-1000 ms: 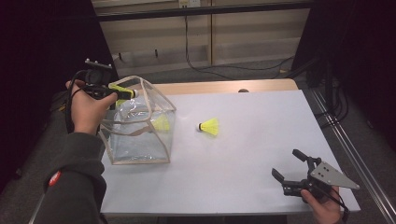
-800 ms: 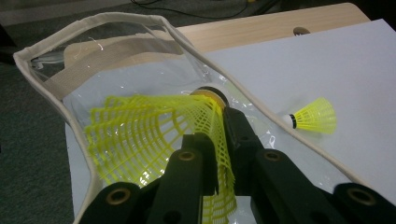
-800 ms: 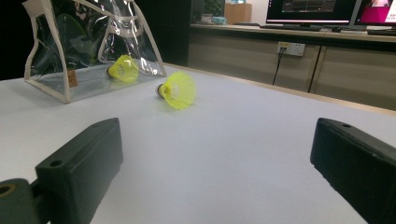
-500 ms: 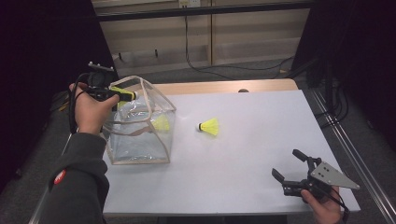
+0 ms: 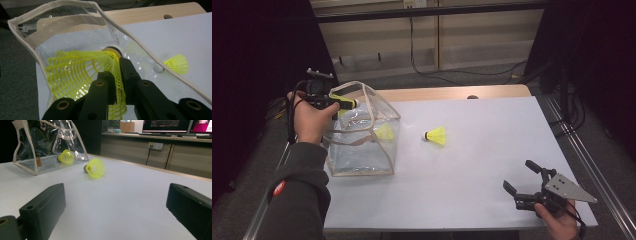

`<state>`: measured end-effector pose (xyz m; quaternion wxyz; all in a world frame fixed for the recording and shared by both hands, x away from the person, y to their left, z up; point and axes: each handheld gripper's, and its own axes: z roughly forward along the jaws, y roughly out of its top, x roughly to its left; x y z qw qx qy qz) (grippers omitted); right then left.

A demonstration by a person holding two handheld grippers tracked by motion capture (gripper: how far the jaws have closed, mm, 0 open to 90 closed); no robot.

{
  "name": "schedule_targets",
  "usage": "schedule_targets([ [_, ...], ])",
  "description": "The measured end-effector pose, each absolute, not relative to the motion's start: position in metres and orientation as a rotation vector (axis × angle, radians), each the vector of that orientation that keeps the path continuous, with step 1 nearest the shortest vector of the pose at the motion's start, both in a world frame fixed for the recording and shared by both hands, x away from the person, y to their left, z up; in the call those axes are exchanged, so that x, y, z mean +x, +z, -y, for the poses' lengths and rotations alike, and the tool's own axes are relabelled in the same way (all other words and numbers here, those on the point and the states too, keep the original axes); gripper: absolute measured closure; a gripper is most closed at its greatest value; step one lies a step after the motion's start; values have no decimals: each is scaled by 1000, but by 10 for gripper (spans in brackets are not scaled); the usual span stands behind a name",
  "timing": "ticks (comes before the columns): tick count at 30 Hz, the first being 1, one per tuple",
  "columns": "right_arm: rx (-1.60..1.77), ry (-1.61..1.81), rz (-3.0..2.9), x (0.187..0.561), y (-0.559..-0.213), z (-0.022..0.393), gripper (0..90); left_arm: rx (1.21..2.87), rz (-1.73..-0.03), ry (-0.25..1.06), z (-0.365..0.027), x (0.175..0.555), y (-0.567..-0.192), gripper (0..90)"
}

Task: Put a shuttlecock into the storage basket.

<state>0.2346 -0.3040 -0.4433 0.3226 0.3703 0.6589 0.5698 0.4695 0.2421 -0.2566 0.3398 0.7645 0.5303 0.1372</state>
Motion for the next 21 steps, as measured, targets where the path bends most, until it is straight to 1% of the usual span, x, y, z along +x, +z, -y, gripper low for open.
schedule_targets([
  [21, 972, 1500, -1730, 234, -443, 304, 22, 1985, -1389, 377, -235, 477, -264, 846],
])
